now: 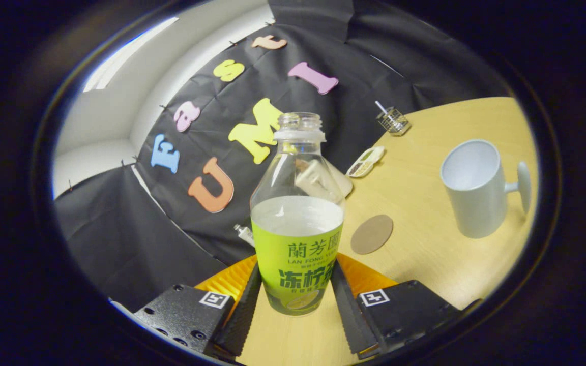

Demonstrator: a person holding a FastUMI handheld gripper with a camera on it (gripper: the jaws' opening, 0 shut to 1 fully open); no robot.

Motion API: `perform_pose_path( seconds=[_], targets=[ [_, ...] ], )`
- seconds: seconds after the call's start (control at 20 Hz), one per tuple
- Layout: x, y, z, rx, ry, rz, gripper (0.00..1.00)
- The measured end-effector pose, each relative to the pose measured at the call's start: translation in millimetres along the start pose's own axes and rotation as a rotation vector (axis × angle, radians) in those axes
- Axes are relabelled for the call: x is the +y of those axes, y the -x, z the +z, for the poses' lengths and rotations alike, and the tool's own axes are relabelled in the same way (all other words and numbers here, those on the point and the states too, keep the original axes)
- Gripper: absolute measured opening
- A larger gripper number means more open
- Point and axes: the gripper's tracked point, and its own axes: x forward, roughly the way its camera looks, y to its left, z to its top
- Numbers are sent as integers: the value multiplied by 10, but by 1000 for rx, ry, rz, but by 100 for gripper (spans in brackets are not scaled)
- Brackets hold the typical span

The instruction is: Take the bottle from table, then pour the juice into the cup, finally place the bottle on the coaster

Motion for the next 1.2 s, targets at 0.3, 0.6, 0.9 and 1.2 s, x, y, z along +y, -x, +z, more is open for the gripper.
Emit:
perform_pose_path(
  seconds=[0.3, 0.6, 0.9, 1.2],
  targets=[
    [103, 12, 112, -29, -230, 65, 77],
    [189, 20, 295, -81, -427, 128, 77],
    [206, 61, 414, -101, -534, 145, 77],
    [305, 30, 513, -111, -671, 176, 77]
  ],
)
